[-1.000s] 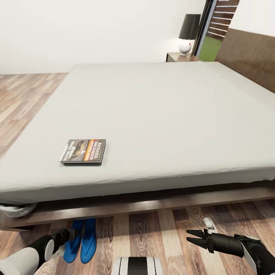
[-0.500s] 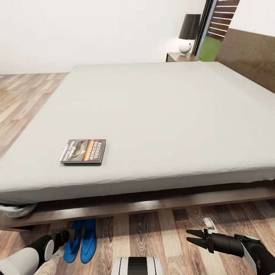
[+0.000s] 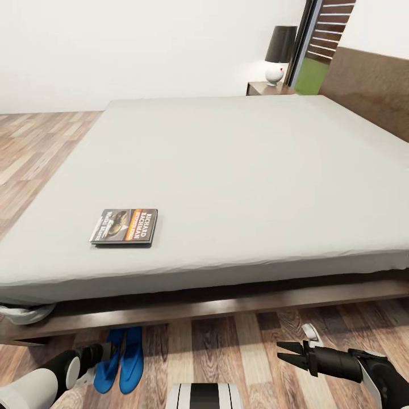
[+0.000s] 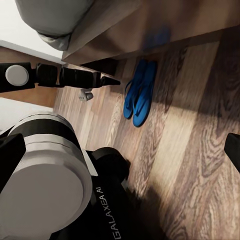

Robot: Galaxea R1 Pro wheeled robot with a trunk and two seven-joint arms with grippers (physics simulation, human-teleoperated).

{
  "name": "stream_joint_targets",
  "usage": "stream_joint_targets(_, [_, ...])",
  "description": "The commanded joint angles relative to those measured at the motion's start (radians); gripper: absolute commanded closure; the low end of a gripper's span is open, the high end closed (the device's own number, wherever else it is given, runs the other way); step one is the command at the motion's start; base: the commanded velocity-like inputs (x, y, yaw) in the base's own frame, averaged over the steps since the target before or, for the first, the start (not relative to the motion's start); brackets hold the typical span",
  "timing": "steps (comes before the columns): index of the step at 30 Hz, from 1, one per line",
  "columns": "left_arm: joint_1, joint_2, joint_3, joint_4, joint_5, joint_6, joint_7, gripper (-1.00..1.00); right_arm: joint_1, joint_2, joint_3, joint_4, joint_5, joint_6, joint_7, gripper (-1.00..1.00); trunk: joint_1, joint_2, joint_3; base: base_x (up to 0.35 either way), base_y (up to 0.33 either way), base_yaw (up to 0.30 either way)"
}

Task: In the bedroom, move the book from the bed onto either nightstand, and place the two sandals side by side next to the bed.

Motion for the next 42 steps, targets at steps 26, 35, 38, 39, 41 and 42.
stream_joint_targets(26, [0.007, 0.0, 0.005, -0.005, -0.006, -0.028, 0.001, -1.0, 0.0, 0.001, 0.0, 0.002, -0.001, 0.013, 0.003, -1.0, -0.004, 0.002, 0.034, 0.0, 0.0, 0.0])
stream_joint_targets(35, [0.008, 0.0, 0.005, -0.004, -0.006, -0.031, 0.004, -1.0, 0.0, 0.01, 0.001, 0.003, -0.001, 0.014, 0.003, -1.0, -0.006, 0.003, 0.046, 0.0, 0.0, 0.0])
stream_joint_targets(38, [0.012, 0.0, 0.005, -0.004, -0.006, -0.029, 0.002, -1.0, 0.0, 0.01, 0.001, 0.004, -0.001, 0.014, 0.003, -1.0, -0.006, 0.003, 0.046, 0.0, 0.0, 0.0])
stream_joint_targets(39, [0.013, -0.001, 0.005, -0.004, -0.006, -0.029, 0.003, -1.0, 0.0, 0.01, 0.001, 0.003, -0.001, 0.014, 0.003, -1.0, -0.006, 0.003, 0.046, 0.0, 0.0, 0.0])
stream_joint_targets(41, [0.015, -0.001, 0.005, -0.004, -0.006, -0.028, 0.004, -1.0, 0.0, 0.01, 0.001, 0.003, -0.001, 0.014, 0.003, -1.0, -0.006, 0.003, 0.046, 0.0, 0.0, 0.0])
stream_joint_targets(42, [0.015, -0.001, 0.005, -0.004, -0.006, -0.027, 0.004, -1.0, 0.0, 0.01, 0.001, 0.003, -0.001, 0.014, 0.003, -1.0, -0.006, 0.003, 0.046, 0.0, 0.0, 0.0])
